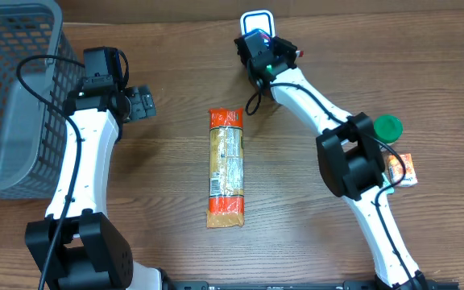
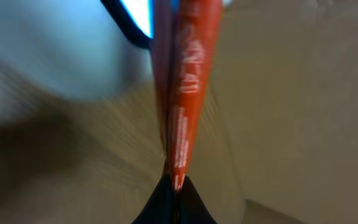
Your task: Scan the item barcode
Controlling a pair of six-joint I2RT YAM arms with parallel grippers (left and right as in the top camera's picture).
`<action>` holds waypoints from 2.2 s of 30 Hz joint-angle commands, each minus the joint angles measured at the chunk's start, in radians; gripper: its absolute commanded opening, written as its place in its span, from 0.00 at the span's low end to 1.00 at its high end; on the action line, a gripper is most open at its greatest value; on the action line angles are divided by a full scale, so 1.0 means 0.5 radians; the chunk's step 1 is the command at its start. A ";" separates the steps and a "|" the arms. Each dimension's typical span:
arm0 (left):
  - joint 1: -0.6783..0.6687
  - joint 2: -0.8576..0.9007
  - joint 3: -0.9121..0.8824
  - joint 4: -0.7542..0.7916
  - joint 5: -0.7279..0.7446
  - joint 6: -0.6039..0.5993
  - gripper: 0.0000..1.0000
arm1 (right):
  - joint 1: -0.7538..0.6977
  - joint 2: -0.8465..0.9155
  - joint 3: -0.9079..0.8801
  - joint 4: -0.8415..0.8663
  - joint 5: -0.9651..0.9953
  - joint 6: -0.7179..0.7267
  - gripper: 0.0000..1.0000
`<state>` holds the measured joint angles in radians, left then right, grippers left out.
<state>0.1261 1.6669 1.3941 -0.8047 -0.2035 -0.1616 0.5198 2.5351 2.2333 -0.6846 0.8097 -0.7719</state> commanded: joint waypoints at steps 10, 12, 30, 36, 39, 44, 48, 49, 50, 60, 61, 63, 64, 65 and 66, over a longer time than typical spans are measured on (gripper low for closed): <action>-0.004 0.002 0.032 0.001 -0.012 -0.005 1.00 | -0.080 -1.128 0.024 -1.040 -0.871 1.059 0.04; -0.004 0.002 0.032 0.001 -0.012 -0.005 1.00 | -0.124 -1.205 0.024 -1.308 -1.044 1.223 0.04; -0.004 0.002 0.032 0.001 -0.012 -0.006 1.00 | -0.442 -1.206 -1.010 -1.665 -1.485 1.710 0.04; -0.004 0.002 0.031 0.001 -0.012 -0.005 1.00 | -0.442 -1.206 -1.194 -1.715 -1.135 1.930 0.04; -0.004 0.002 0.032 0.001 -0.012 -0.005 1.00 | -0.442 -1.206 -1.196 -1.807 -1.073 1.975 0.04; -0.004 0.002 0.032 0.000 -0.012 -0.006 1.00 | -0.442 -1.206 -1.196 -1.850 -1.075 1.978 0.04; -0.004 0.002 0.032 0.001 -0.012 -0.005 1.00 | -0.444 -1.206 -1.196 -1.875 -1.072 1.969 0.04; -0.004 0.002 0.031 0.001 -0.012 -0.005 1.00 | -0.444 -1.206 -1.196 -1.875 -1.059 1.970 0.04; -0.004 0.002 0.031 0.001 -0.012 -0.005 0.99 | -0.444 -1.206 -1.196 -1.875 -1.052 1.970 0.04; -0.004 0.002 0.032 0.001 -0.012 -0.005 1.00 | -0.446 -1.206 -1.196 -1.884 -1.027 1.959 0.05; -0.004 0.002 0.032 0.000 -0.012 -0.005 1.00 | -0.446 -1.206 -1.196 -1.884 -1.027 1.954 0.05; -0.004 0.002 0.031 0.001 -0.012 -0.005 1.00 | -0.448 -1.206 -1.196 -1.884 -1.022 1.946 0.07; -0.004 0.002 0.031 0.001 -0.012 -0.005 1.00 | -0.448 -1.206 -1.196 -1.884 -1.022 1.930 0.07; -0.004 0.002 0.032 0.001 -0.012 -0.005 1.00 | -0.448 -1.206 -1.196 -1.885 -1.022 1.909 0.07; -0.004 0.002 0.032 0.001 -0.012 -0.005 1.00 | -0.448 -1.206 -1.196 -1.885 -1.022 1.901 0.07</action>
<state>0.1261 1.6669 1.3941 -0.8047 -0.2035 -0.1616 0.3016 1.9427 1.6348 -1.6260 0.2813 0.1944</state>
